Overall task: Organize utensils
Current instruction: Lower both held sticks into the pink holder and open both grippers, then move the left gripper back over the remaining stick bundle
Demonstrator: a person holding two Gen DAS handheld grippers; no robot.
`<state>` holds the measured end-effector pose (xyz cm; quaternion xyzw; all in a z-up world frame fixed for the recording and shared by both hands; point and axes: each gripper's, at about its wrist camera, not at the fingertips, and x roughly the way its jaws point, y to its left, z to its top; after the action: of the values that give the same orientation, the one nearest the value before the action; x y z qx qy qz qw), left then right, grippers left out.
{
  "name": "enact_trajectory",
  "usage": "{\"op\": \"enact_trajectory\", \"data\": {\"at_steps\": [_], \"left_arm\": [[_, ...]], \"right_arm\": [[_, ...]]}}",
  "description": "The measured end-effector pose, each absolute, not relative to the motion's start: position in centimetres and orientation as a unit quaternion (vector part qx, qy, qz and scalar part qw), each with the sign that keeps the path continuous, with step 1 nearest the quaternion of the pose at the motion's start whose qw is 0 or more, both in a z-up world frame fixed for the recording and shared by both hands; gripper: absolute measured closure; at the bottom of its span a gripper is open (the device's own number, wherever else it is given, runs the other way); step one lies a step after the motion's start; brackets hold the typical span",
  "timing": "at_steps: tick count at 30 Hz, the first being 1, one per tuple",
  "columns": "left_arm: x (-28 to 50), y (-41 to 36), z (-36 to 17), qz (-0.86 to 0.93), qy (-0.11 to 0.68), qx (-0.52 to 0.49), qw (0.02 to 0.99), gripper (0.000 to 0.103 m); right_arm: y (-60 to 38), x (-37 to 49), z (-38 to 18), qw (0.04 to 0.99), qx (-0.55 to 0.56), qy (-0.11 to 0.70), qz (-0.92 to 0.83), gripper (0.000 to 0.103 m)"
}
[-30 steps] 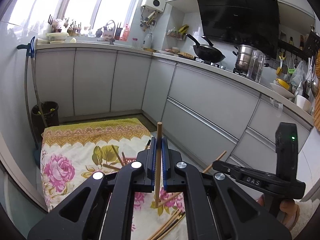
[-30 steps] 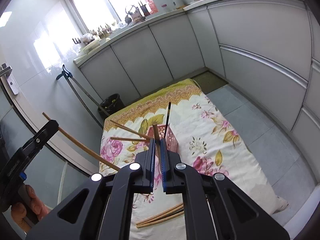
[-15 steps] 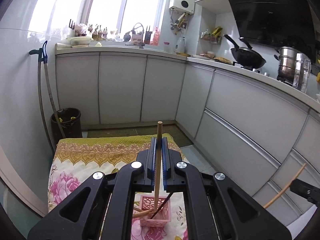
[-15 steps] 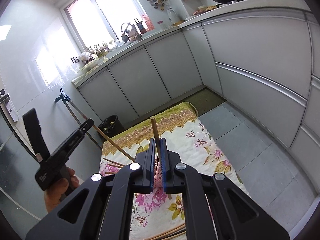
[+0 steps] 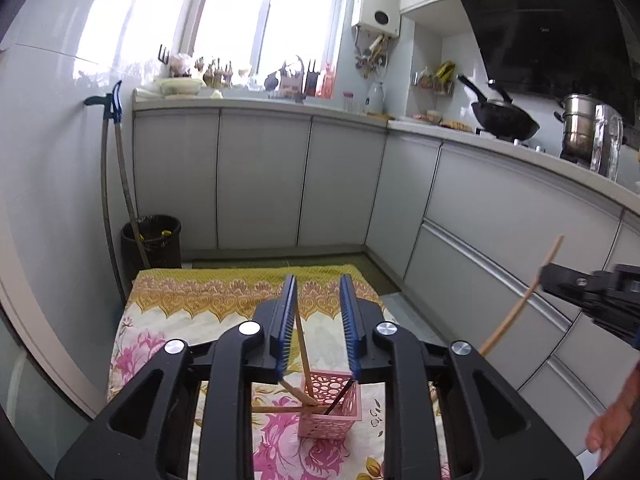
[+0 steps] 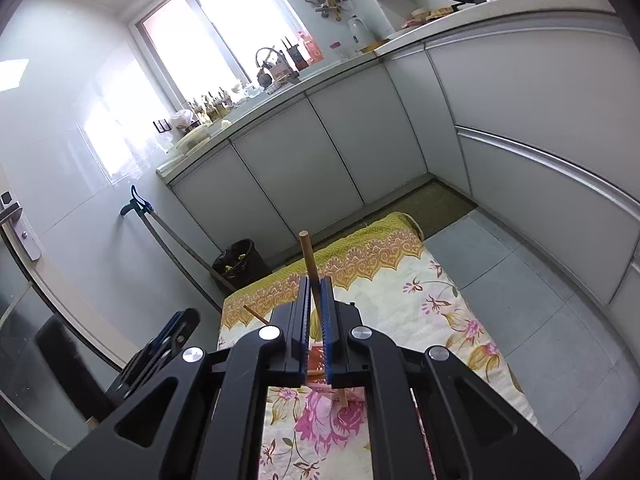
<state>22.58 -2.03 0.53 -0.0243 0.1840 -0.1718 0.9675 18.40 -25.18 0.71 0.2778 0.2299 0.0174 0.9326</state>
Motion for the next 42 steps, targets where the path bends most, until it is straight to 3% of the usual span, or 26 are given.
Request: {"op": "enact_trajectory", "data": {"at_steps": [2, 8, 23, 26, 27, 28, 30, 36, 42], "left_arm": [[20.3, -0.3, 1.3, -0.17, 0.168, -0.036, 0.97, 0.064], [16.9, 4.0, 1.2, -0.136, 0.16, -0.053, 0.976, 0.064], [17.7, 7.6, 0.2, -0.104, 0.178, -0.067, 0.976, 0.064], [17.7, 7.3, 0.1, -0.104, 0.183, -0.066, 0.975, 0.057], [17.7, 7.0, 0.1, -0.105, 0.185, -0.066, 0.975, 0.049], [17.6, 6.8, 0.0, -0.105, 0.185, -0.067, 0.975, 0.036], [17.1, 6.3, 0.0, -0.098, 0.178, -0.065, 0.977, 0.02], [15.9, 4.6, 0.3, -0.096, 0.173, -0.048, 0.979, 0.008], [13.8, 2.7, 0.9, -0.108, 0.173, -0.018, 0.979, 0.007]], "right_arm": [[-24.3, 19.3, 1.0, 0.935, 0.27, 0.228, 0.018, 0.098], [-21.5, 22.2, 0.8, 0.947, 0.235, 0.217, 0.018, 0.098], [-16.9, 26.7, -6.0, 0.95, 0.183, 0.251, 0.009, 0.098], [-16.5, 25.7, -5.6, 0.953, 0.179, 0.243, 0.012, 0.095], [-16.5, 25.1, -5.4, 0.954, 0.181, 0.238, 0.012, 0.082], [-16.7, 24.4, -5.2, 0.955, 0.19, 0.229, 0.009, 0.036], [-17.4, 22.1, -4.7, 0.958, 0.213, 0.192, -0.004, 0.011], [-18.9, 16.9, -3.8, 0.961, 0.197, 0.191, -0.045, 0.011], [-21.9, 9.6, -5.4, 0.953, 0.201, 0.201, -0.106, 0.007]]}}
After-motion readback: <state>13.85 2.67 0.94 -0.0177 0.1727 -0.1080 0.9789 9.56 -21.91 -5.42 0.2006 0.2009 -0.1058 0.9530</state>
